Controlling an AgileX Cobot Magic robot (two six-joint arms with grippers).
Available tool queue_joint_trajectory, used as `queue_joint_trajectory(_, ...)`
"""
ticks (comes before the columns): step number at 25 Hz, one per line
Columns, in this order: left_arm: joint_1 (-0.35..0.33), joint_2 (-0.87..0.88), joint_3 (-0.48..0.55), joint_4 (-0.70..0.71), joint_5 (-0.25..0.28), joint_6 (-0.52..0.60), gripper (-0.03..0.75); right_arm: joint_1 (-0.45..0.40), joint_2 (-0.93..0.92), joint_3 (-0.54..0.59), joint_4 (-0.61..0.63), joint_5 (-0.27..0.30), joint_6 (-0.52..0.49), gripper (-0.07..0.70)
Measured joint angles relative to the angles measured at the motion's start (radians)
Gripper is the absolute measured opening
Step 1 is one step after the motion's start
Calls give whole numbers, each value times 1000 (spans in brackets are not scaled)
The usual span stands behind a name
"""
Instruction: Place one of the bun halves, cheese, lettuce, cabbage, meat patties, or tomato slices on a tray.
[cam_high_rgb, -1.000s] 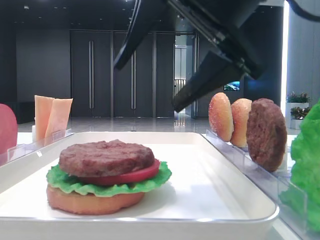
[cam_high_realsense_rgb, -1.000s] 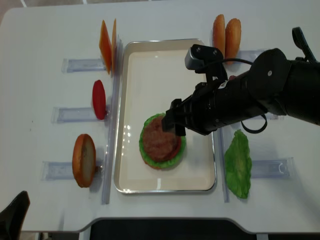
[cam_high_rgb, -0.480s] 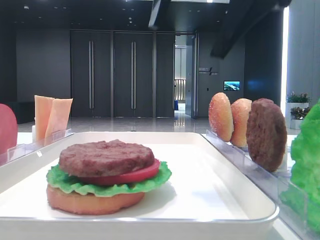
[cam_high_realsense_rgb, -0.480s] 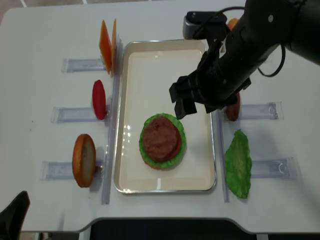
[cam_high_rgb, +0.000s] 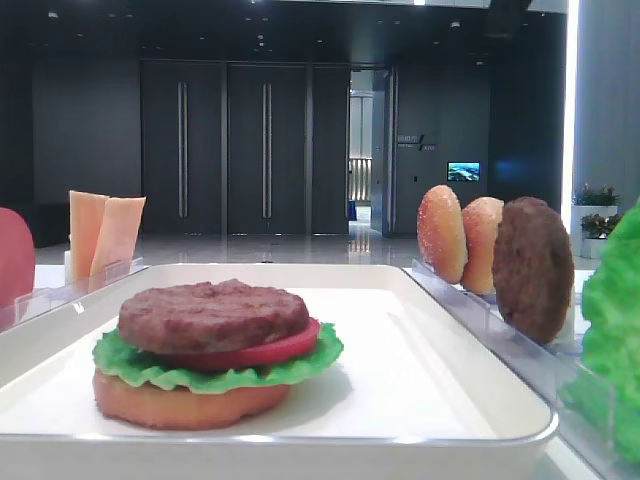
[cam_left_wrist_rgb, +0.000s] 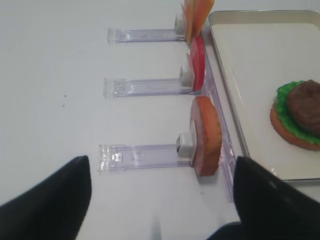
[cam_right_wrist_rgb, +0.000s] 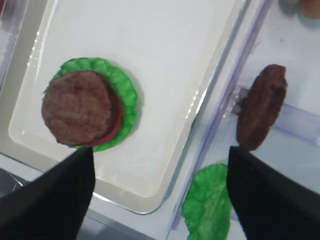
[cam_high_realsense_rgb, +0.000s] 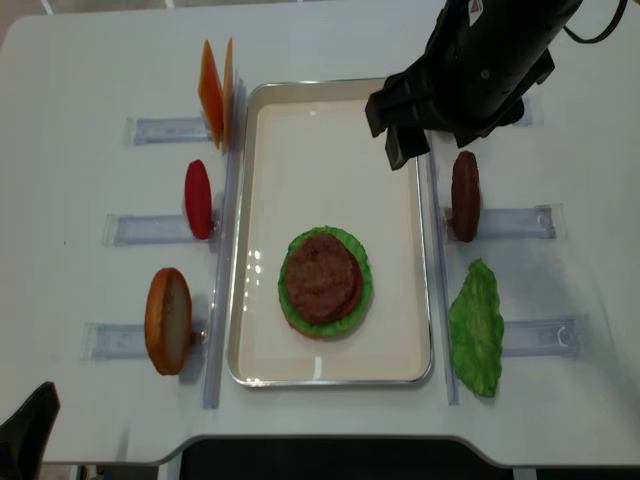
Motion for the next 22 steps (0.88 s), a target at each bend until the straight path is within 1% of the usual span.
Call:
queue_joint_trajectory(3, 0, 0, 0, 0, 0, 0, 692, -71, 0, -3, -7, 0, -25, 521)
queue_joint_trajectory(8, 0, 0, 0, 0, 0, 0, 692, -235, 0, -3, -3, 1, -119, 521)
queue_joint_trajectory(11, 0, 0, 0, 0, 0, 0, 692, -361, 0, -3, -4, 1, -163, 521)
queue_joint_trajectory(15, 0, 0, 0, 0, 0, 0, 692, -502, 0, -3, -11, 1, -206, 521)
queue_joint_trajectory(18, 0, 0, 0, 0, 0, 0, 692, -560, 0, -3, -12, 1, -253, 521)
queue_joint_trajectory(22, 0, 0, 0, 0, 0, 0, 692, -584, 0, -3, -12, 2, -292, 521)
